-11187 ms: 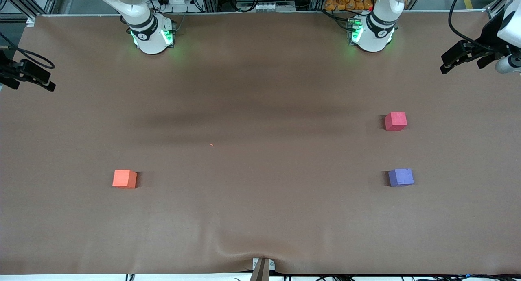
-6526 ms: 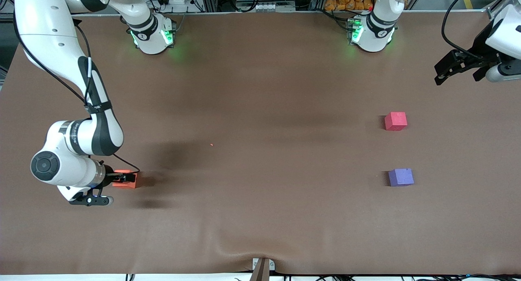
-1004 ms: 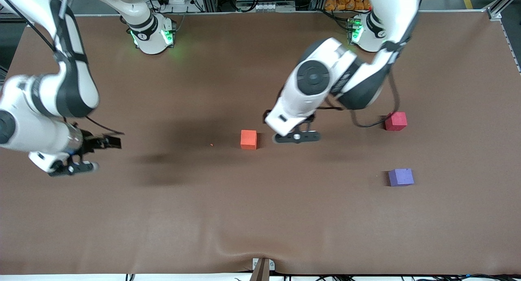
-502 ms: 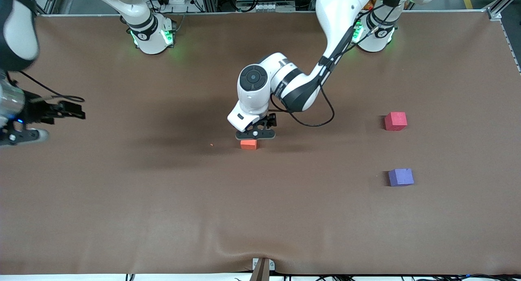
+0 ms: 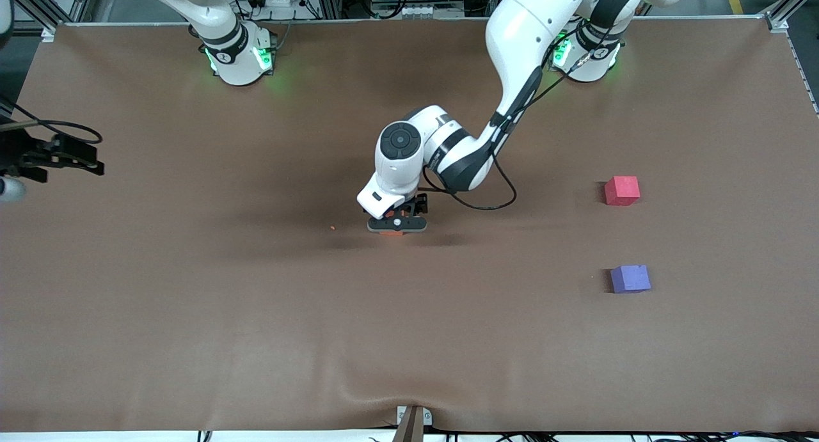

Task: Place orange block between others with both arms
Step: 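Withdraw the right gripper while the left gripper reaches the orange cube, then grasp the orange cube with the left gripper and lift it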

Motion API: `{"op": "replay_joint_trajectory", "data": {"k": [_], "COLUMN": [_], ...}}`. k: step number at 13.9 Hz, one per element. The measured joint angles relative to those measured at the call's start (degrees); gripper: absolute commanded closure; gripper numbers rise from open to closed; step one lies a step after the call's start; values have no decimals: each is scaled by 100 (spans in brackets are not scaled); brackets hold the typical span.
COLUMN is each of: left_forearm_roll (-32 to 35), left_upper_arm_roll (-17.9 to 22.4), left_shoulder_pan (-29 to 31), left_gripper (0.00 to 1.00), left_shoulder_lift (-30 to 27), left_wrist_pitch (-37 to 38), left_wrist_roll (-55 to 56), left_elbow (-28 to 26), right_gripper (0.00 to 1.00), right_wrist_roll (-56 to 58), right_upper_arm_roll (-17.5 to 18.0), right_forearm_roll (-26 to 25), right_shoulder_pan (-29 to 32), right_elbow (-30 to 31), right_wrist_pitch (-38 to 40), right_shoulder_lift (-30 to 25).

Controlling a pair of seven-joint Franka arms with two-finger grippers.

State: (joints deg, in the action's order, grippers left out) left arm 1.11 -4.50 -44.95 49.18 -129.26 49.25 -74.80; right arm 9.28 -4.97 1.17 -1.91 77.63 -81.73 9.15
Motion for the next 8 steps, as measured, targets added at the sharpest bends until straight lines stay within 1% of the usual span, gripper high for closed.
{"op": "replay_joint_trajectory", "data": {"k": [3, 4, 6, 7, 8], "left_forearm_roll": [0, 0, 0, 0, 0], "left_upper_arm_roll": [-5, -8, -15, -17, -17], "left_shoulder_pan": [-14, -15, -26, -34, -41], "left_gripper": [0, 3, 19, 32, 47], "left_shoulder_lift": [155, 194, 260, 282, 299], "left_wrist_pitch": [-152, -228, -329, -347, -353], "left_wrist_roll": [-6, -10, -22, -25, -36], "left_elbow": [7, 9, 10, 12, 13], "right_gripper": [0, 0, 0, 0, 0], "right_wrist_roll": [0, 0, 0, 0, 0], "right_upper_arm_roll": [-18, -18, -18, -18, -18], "right_forearm_roll": [-33, -33, -33, -33, -34], "right_shoulder_pan": [5, 5, 6, 6, 6], "right_elbow": [74, 184, 514, 682, 809], "right_wrist_pitch": [51, 38, -143, -231, -293], "right_shoulder_lift": [-209, -316, -560, -665, -745]}}
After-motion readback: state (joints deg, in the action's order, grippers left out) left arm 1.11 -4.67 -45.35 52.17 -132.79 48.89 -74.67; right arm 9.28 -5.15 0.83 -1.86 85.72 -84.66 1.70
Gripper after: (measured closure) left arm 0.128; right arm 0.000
